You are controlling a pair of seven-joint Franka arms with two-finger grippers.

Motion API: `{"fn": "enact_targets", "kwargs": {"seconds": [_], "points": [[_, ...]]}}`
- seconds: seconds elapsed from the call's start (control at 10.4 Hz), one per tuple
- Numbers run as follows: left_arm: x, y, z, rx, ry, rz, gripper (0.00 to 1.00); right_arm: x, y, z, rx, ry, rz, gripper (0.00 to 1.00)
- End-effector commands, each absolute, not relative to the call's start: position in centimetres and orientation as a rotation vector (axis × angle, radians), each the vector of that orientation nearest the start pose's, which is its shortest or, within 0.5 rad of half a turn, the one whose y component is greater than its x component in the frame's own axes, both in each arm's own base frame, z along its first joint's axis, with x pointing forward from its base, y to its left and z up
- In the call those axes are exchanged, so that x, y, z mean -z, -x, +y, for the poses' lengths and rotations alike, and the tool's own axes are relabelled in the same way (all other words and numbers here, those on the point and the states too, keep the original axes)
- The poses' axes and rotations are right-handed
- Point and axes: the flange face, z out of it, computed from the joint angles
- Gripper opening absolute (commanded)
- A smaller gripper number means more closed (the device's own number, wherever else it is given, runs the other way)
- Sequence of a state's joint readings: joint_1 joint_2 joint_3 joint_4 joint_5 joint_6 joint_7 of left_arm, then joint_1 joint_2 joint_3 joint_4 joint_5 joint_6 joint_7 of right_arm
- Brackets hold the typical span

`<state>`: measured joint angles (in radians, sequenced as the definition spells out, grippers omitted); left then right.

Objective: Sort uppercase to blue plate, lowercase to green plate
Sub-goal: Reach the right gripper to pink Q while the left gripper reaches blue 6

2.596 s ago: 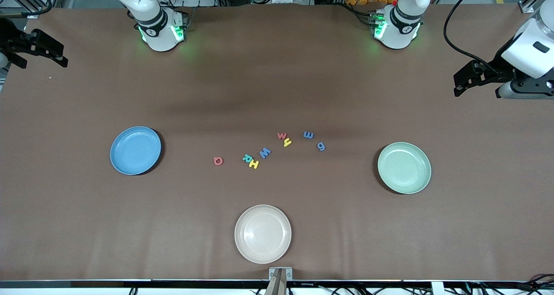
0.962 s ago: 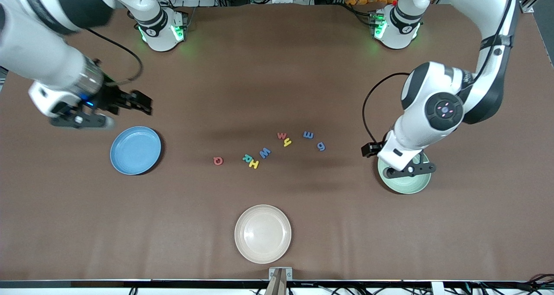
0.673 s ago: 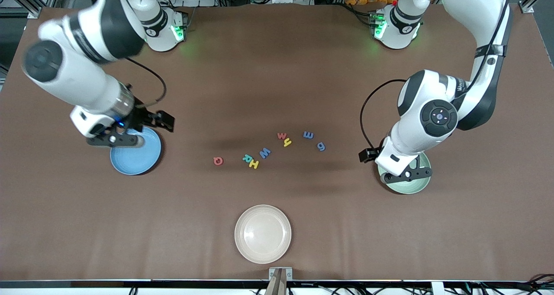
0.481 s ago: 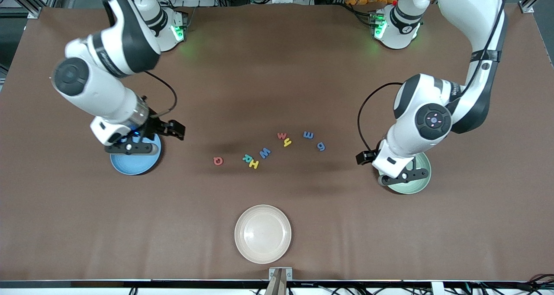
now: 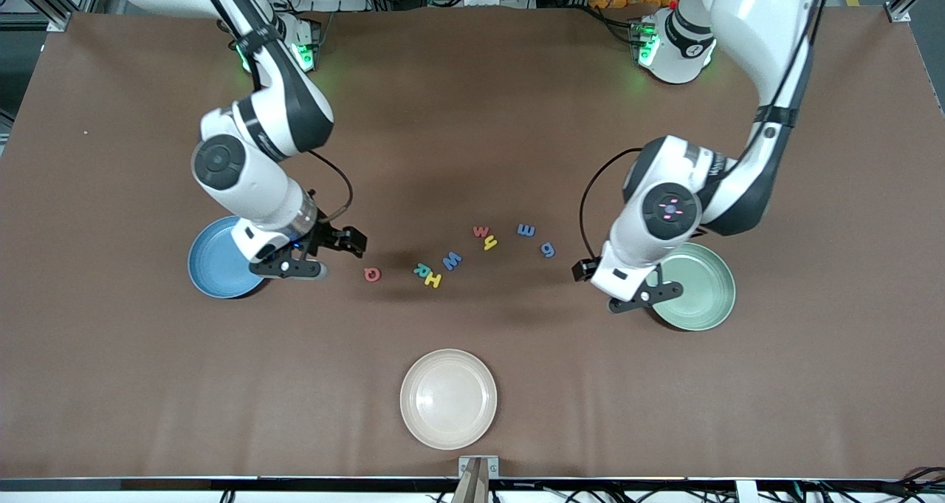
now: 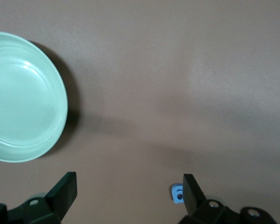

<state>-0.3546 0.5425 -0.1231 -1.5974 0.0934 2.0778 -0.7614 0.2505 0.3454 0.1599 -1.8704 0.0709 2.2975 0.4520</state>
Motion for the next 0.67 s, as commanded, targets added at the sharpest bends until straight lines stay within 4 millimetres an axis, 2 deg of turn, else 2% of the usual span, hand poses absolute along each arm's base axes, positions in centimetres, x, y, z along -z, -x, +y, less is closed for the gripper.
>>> {"fn": "enact_targets", "kwargs": {"seconds": [0.0,0.19,0.58], "points": [[-29.3,-60.7,-32.2,-0.035,3.039,-0.437,1.0,-31.2,-58.7,26.9,0.097,3.045,0.168,1.0],[-27.4,-59.9,-33.9,-0.02,3.033,-0.536,1.0,-28.9,-58.6,28.0,0.136,3.074,0.175,1.0],[-24.8,-56.6,-36.1,0.008,3.06,-0.551,1.0,-26.8,-58.3,29.1,0.157,3.094,0.121,1.0]]}}
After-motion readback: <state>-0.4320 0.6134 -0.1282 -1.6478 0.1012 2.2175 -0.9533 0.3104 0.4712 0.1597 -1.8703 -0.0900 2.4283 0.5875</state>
